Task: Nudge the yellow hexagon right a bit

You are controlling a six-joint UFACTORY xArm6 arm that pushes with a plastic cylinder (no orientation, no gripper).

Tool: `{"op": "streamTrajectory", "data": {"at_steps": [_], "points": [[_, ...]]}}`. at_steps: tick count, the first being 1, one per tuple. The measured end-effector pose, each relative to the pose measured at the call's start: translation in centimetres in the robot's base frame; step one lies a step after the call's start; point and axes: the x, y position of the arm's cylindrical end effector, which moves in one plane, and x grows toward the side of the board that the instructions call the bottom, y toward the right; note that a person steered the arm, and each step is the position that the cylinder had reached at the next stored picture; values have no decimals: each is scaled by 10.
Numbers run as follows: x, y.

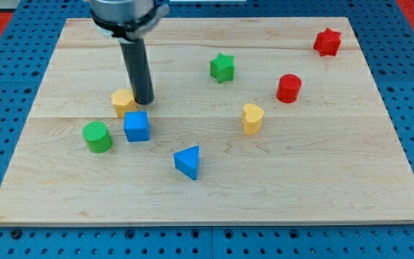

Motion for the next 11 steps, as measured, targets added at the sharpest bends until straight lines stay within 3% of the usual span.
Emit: {"op": "streamTrajectory", "data": {"at_steps": [1,3,5,6,9,11], "points": [[-7,-16],[19,-48],[10,-119],[32,-128],[48,-127],[48,-80]]}}
